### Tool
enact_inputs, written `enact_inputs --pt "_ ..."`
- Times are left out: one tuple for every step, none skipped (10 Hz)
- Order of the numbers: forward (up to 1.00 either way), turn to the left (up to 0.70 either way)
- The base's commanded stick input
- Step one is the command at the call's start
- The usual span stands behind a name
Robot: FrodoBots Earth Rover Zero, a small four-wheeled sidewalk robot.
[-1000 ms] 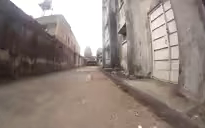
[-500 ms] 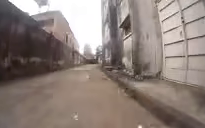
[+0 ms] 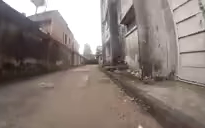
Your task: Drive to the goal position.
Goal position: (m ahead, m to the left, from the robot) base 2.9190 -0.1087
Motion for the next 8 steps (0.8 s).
enact_inputs --pt "1.0 0.0" --pt "1.0 0.0" --pt "1.0 0.0" --pt "1.0 0.0" --pt "1.0 0.0" --pt "1.0 0.0" --pt "1.0 0.0" --pt "1.0 0.0"
